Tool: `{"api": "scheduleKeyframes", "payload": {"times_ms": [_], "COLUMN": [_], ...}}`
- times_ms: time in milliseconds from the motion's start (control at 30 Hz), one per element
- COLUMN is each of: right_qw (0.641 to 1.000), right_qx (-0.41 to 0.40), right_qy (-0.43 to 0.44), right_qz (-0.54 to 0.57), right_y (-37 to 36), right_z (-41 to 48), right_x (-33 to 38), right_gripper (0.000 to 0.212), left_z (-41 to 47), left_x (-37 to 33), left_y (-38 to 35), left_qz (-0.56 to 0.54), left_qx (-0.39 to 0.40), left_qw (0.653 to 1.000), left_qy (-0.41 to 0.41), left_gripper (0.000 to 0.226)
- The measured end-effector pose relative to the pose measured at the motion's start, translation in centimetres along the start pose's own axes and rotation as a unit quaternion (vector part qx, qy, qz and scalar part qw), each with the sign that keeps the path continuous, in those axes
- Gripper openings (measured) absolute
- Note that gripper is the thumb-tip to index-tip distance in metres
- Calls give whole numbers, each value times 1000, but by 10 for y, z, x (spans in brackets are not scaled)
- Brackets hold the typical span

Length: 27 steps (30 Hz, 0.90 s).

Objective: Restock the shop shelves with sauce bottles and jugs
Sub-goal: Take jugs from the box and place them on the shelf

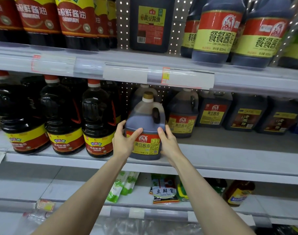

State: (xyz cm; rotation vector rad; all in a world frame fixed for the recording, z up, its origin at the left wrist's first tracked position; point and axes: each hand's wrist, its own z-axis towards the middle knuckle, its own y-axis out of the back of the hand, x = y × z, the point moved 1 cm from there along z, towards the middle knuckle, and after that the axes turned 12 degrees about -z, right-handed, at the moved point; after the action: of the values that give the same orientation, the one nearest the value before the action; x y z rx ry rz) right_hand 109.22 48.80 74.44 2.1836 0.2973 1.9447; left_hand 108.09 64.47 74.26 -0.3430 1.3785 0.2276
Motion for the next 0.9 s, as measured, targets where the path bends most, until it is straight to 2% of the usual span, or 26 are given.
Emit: {"api": "scheduleKeyframes", "payload": {"times_ms": [433, 567, 733, 900], "right_qw": [999, 998, 997, 996], "right_qx": [12, 0, -16, -13], "right_qy": [22, 32, 58, 78], "right_qz": [-24, -45, -49, -42], "right_y": [-9, -16, -30, -34], "right_z": [9, 11, 14, 19], "right_x": [9, -6, -38, -52], "right_gripper": [42, 60, 65, 80], "left_z": [8, 1, 5, 8], "left_x": [2, 16, 45, 61], "left_y": [5, 8, 15, 19], "left_qz": [21, -1, -8, -7], "left_qx": [2, 24, 66, 109], "left_qw": [1000, 1000, 998, 994], "left_qy": [-21, -18, -4, 7], "left_gripper": [61, 71, 59, 58]}}
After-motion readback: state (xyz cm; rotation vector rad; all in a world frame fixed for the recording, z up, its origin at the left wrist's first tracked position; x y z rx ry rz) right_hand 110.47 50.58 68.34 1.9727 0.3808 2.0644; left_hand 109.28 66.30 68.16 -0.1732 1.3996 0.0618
